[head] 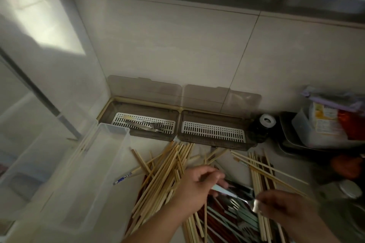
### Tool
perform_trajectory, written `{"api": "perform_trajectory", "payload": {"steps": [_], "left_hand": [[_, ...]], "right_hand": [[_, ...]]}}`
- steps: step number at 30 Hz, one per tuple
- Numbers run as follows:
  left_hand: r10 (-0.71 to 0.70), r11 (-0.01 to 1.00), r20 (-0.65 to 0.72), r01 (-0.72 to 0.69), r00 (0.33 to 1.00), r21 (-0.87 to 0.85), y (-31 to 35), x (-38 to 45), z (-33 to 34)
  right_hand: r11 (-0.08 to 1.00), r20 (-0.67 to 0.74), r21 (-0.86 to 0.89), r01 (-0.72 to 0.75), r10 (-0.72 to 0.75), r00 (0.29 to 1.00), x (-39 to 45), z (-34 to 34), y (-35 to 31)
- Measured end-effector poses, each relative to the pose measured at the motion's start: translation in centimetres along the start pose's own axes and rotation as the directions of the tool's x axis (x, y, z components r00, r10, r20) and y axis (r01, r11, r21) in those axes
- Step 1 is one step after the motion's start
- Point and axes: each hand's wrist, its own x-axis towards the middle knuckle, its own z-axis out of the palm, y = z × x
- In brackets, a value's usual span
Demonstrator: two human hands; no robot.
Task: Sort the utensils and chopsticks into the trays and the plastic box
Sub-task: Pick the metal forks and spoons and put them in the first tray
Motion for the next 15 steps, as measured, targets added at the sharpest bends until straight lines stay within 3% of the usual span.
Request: {"api": "perform_trajectory", "payload": {"steps": [4, 9, 12, 14, 15], "left_hand": [[0.015, 0.995, -0.031, -0.012, 0.999, 0.099, 0.1, -0.2, -2.8], [0.17, 0.983, -0.137, -0.159, 0.976, 0.087, 0.6, -0.2, -6.0], [0.173, 0.977, -0.411, -0.21, 0.895, -0.045, 0.3, 0.3, -7.8], [0.196, 0.978, -0.549, -0.202, 0.813, 0.049, -0.9, 0.7, -8.3], [0.228, 0.971, -0.553, -0.15, 0.801, 0.184, -1.5, 0.6, -8.2]], "right_hand": [[0.993, 0.036, -0.083, 0.084, -0.081, 0.996, 2.1, 2.2, -1.9], [0.942, 0.189, -0.242, 0.231, -0.188, 0.964, 5.3, 4.0, -6.8], [0.909, 0.085, -0.281, 0.309, -0.297, 0.951, 8.6, 4.0, -9.6], [0.883, -0.021, -0.321, 0.342, -0.368, 0.93, 12.0, 4.1, -11.6], [0.859, -0.045, -0.359, 0.365, -0.407, 0.912, 14.0, 4.5, -12.9]]}}
